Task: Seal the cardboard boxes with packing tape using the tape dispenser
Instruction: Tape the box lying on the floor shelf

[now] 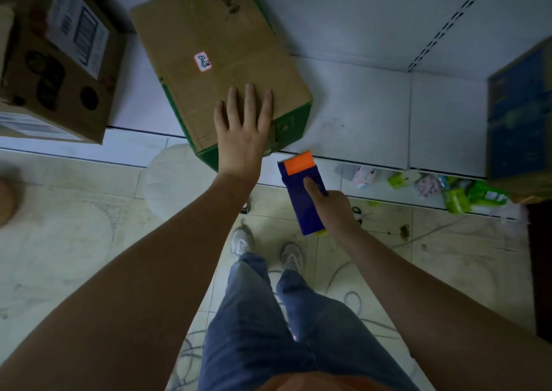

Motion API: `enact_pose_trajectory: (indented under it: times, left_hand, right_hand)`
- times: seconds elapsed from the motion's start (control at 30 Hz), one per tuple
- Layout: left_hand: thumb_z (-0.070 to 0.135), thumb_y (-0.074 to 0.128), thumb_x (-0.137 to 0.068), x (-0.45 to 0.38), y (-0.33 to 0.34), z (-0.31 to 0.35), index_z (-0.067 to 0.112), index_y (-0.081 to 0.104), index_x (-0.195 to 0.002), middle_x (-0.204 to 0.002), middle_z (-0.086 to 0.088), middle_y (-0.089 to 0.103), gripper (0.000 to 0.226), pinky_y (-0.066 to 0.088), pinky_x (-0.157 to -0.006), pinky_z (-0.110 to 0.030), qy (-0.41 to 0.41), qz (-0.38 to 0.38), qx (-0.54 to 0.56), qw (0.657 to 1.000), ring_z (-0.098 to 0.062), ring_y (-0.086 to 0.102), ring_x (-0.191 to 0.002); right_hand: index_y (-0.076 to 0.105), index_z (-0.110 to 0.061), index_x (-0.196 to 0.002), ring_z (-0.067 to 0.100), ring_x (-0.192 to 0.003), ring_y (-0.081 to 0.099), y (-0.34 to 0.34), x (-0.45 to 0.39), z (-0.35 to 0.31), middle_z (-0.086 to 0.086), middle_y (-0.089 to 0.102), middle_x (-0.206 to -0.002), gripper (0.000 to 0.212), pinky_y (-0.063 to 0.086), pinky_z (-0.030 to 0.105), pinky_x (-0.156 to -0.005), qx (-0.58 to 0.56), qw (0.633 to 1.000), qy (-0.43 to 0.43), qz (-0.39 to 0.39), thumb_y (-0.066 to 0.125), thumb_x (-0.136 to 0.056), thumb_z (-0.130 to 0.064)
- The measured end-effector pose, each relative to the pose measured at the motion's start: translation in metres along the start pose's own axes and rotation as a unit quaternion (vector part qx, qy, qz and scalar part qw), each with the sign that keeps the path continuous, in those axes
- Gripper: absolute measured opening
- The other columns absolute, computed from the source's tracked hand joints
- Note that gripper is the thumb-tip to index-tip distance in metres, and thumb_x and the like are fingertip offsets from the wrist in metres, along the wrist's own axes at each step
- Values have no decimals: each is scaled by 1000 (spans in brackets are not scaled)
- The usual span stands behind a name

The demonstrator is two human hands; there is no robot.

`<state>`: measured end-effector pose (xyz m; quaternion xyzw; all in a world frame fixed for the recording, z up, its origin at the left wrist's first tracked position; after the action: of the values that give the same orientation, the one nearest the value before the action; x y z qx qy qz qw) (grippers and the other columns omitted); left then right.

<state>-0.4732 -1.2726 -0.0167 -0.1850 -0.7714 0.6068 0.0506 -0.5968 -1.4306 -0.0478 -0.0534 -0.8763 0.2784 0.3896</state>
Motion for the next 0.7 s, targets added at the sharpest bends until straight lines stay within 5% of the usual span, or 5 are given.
enact_pose_trajectory:
  times: [0.2, 0.37, 0.43, 0.53, 0.7]
  left_hand:
    - [42, 60, -94, -4, -37, -13, 20, 31, -155, -160, -10, 28, 71, 17, -121, -48, -52, -91, 286, 953, -33, 20, -149]
    - [41, 54, -100, 18, -113, -50, 18, 63, -128, -122, 2, 65, 37, 45, -96, -25, -253, -154, 668, 682, -19, 61, -117]
    - [55, 58, -93, 35, -139, -56, 22, 60, -132, -127, 4, 67, 51, 48, -103, -35, -248, -174, 743, 597, -15, 63, -118]
    - [67, 58, -79, 51, -178, -62, 25, 58, -127, -123, 4, 70, 63, 56, -90, -31, -216, -217, 823, 478, -15, 65, -117]
    - [40, 59, -87, 71, -225, -81, 17, 70, -118, -116, -7, 73, 40, 51, -96, -38, -187, -176, 812, 524, -25, 67, -109]
  right_hand:
    - [35, -14, -58, 18, -50, 38, -31, 28, -22, 6, 43, -55, 58, 24, 29, -50, -55, 996, -67, 25, 46, -95, -58]
    - [36, -19, -56, 12, -46, 37, -58, 68, -48, -3, 42, -47, 55, 26, 27, -49, -120, 978, -169, 35, 58, -91, -55]
    - [41, -20, -57, 4, -44, 41, -67, 88, -61, -8, 49, -45, 53, 27, 18, -45, -118, 967, -226, 27, 59, -84, -61]
    - [53, -23, -65, 0, -52, 53, -76, 111, -78, -11, 62, -57, 47, 36, 15, -50, -117, 947, -299, -5, 57, -73, -70]
    - [59, -35, -79, 3, -64, 65, -87, 134, -109, -8, 69, -68, 57, 47, 19, -56, -82, 923, -375, -30, 52, -63, -89]
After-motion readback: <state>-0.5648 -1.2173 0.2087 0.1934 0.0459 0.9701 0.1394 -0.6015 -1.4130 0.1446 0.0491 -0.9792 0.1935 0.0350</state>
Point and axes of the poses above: each hand's wrist, its own x-axis away from the middle knuckle, its own y-axis out of the palm, z = x × y, the point moved 2 cm from there along -x, towards the middle knuckle
